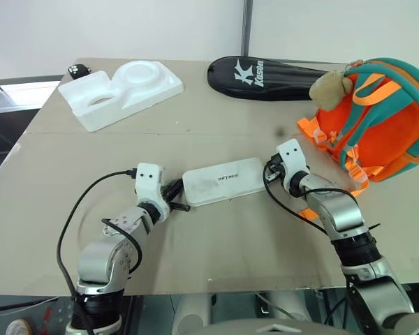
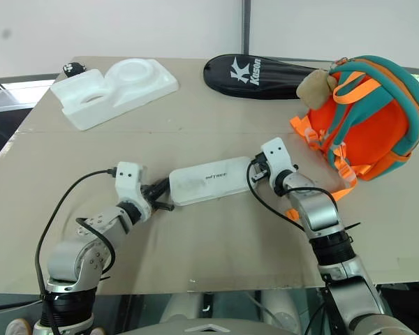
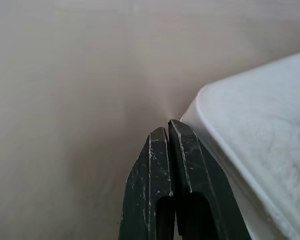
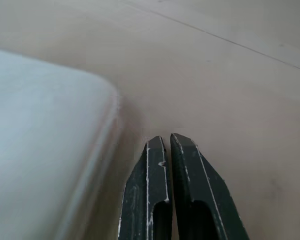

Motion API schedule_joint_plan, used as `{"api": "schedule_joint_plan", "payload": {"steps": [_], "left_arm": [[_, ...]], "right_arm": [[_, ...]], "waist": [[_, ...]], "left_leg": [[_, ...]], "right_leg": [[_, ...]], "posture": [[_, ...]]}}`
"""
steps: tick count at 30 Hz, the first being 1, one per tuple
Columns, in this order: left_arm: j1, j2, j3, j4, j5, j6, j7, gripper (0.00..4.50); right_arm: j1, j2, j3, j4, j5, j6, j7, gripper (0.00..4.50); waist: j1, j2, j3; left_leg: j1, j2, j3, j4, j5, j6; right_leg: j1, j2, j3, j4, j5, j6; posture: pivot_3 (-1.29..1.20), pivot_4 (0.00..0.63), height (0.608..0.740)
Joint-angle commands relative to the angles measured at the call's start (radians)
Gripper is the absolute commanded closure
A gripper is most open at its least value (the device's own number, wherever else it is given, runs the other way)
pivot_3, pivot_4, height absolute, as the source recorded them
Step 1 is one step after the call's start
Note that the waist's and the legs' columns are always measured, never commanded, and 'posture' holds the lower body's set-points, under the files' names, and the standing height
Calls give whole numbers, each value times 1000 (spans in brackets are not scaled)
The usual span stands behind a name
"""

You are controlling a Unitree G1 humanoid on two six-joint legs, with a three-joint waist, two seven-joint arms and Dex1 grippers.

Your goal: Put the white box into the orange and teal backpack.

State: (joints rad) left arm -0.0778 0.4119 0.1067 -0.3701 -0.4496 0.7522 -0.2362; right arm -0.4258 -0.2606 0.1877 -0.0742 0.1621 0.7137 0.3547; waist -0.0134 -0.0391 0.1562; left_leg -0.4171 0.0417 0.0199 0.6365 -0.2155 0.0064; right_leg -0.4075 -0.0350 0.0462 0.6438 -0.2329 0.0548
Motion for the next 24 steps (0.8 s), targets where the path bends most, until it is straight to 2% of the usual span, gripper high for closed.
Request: {"api": "schedule_joint_plan", "payload": {"steps": [1,5,10,13,16,18,20,21,23,24], "left_arm": [[-15,23,-47,1,28,-29,-60,4433],[-29,58,-64,10,36,-45,-129,4433],[-15,76,-64,-8,13,-29,-199,4433],[7,92,-4,-18,-42,15,-244,3724],[24,163,92,24,-90,66,-301,2456],[32,211,145,36,-140,110,-347,1427],[42,253,207,44,-224,187,-396,482],[55,298,244,40,-319,297,-446,30],[36,329,314,56,-500,512,-466,30],[24,344,324,60,-537,578,-459,30]], "right_arm": [[34,-25,1,-137,71,67,85,4477],[105,-40,-34,-255,146,143,123,4477],[157,-70,-73,-294,145,174,103,4477],[180,-92,-93,-305,134,171,94,4500],[193,-112,-125,-295,127,149,89,4500],[197,-125,-132,-290,121,136,90,4500],[200,-134,-138,-282,118,128,87,4500],[200,-142,-137,-276,114,120,89,4500],[198,-154,-129,-269,106,105,96,4500],[197,-157,-126,-266,106,101,98,4500]], "waist": [[0,0,0],[1,0,0],[0,0,0],[1,0,0],[-3,0,0],[-5,0,0],[-6,0,0],[-6,0,0],[-7,0,0],[-8,1,1]], "left_leg": [[0,0,0,0,0,0],[0,0,1,0,0,0],[0,0,1,0,0,0],[0,0,1,0,0,0],[0,0,0,0,0,0],[1,1,1,0,0,0],[1,1,1,0,0,0],[1,1,1,0,0,0],[1,2,1,0,0,0],[1,2,1,0,0,0]], "right_leg": [[0,0,0,0,0,0],[0,0,0,-1,0,0],[0,0,0,-1,0,0],[0,0,1,-1,0,0],[0,0,0,-1,0,0],[0,0,0,-1,-1,-2],[0,0,0,-1,-2,-4],[0,0,0,-1,-2,-4],[0,0,0,-1,-3,-4],[0,0,0,-1,-3,-4]], "posture": [[0,150,740],[0,150,740],[0,150,740],[0,150,740],[0,150,740],[0,150,740],[0,150,740],[0,150,740],[0,150,740],[0,150,740]]}}
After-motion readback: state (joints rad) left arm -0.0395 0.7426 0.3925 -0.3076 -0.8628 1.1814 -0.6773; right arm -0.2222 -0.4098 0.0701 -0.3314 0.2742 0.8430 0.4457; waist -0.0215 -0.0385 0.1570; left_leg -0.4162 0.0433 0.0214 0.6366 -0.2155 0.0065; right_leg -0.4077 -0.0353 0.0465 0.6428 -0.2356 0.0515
